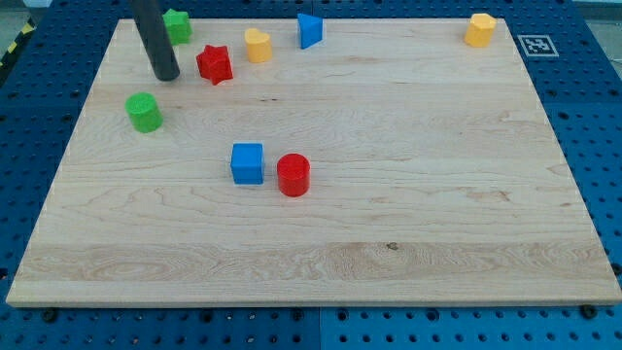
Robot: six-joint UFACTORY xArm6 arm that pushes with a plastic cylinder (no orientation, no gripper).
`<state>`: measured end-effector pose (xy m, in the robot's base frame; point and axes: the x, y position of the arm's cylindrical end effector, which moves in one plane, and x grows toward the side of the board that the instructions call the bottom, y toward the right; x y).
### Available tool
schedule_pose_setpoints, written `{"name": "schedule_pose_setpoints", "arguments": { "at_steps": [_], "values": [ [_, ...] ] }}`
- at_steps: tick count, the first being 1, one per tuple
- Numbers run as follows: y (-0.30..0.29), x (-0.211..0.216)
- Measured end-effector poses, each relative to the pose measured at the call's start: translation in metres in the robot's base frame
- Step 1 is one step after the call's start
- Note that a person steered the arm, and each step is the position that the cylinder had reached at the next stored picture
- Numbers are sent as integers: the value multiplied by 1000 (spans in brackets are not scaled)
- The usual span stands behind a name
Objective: Push the red star to the center
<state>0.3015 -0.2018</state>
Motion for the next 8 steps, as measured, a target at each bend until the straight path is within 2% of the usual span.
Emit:
{"name": "schedule_pose_setpoints", "arguments": {
  "at_steps": [4,5,7,8],
  "values": [
    [74,-31],
    [92,-31],
    [86,-26],
    [85,-5]
  ]
}}
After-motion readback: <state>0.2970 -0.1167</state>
